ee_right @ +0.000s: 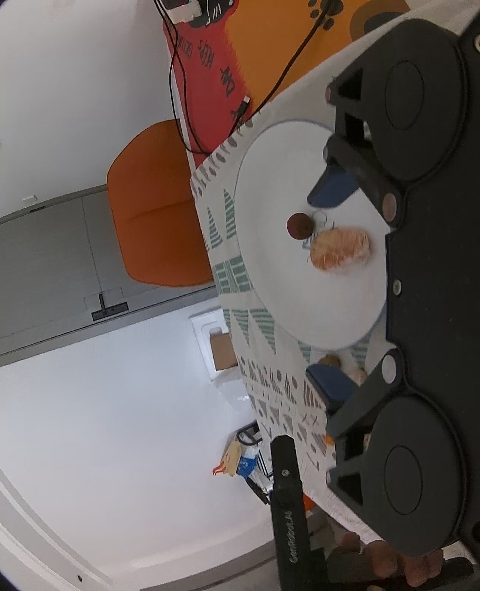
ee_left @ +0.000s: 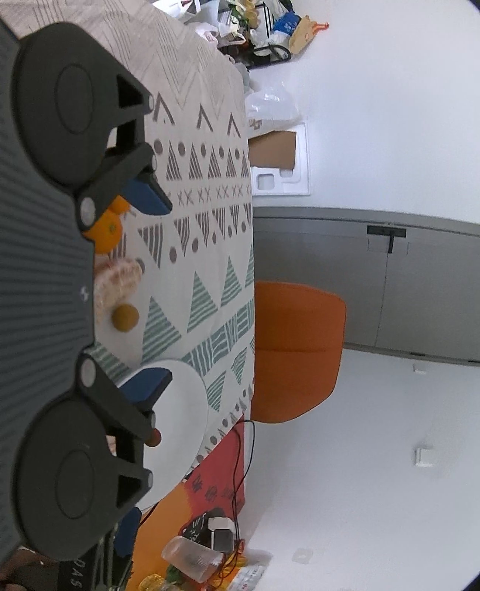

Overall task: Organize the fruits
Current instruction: 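Move both open grippers back to the fruit cluster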

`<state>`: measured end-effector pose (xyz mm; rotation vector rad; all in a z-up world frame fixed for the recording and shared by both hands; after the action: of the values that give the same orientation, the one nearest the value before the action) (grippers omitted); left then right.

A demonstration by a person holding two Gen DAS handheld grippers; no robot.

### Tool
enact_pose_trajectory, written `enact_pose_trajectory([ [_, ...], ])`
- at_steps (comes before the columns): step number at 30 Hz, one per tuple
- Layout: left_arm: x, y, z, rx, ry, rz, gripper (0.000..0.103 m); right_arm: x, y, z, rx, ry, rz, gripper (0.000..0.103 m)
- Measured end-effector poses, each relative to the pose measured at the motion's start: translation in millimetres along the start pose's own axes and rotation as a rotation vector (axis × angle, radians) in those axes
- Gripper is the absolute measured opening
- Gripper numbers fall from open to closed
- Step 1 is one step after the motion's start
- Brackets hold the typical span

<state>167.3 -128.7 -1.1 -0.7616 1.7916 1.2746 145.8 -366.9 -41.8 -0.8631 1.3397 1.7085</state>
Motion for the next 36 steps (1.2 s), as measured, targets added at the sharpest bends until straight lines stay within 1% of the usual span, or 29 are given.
enact_pose_trajectory([
  [3,3.1,10.3,6.8,-0.017,0.006,-0.011,0.094,0.2,2.8,8.0,-0.004,0.006,-0.004,0.102],
  [4,4.1,14.3,10.0,-0.023,0.010,-0.015,0.095,0.3,3.3,10.5,-0.004,0.008,-0.005,0.103],
  [10,8.5,35.2,29.9,-0.051,0.040,-0.032,0.097,1.9,5.1,24.5,-0.014,0.014,0.003,0.103],
  [14,11.2,47.2,43.3,-0.065,0.069,-0.041,0.098,3.9,10.3,38.1,-0.001,0.052,-0.025,0.103],
  [19,15.0,62.2,58.1,-0.075,0.104,-0.052,0.098,4.6,12.2,50.7,-0.035,0.068,-0.014,0.103],
  [22,18.4,68.9,66.0,-0.099,0.111,-0.052,0.097,5.4,12.4,58.9,-0.048,0.084,-0.009,0.103],
  [29,25.4,82.7,82.2,-0.115,0.145,-0.062,0.097,9.3,12.2,76.5,-0.089,0.117,0.027,0.103],
  [33,27.9,82.4,85.9,-0.117,0.152,-0.056,0.095,13.1,12.4,86.5,-0.116,0.162,0.035,0.103],
  [36,30.4,81.5,87.9,-0.121,0.148,-0.052,0.095,16.2,10.8,93.3,-0.119,0.195,0.046,0.098],
])
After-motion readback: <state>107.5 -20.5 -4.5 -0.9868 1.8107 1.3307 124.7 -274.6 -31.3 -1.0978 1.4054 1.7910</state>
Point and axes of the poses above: each gripper's, at about its wrist camera, not at the fingertips, and y roughly against the way its jaws point, z to its left, x to its underside, the point moved 2 cm from there along -y, roughly the way its jaws point, and after that the axes turned 8 degrees about x, right-handed, at the moved point
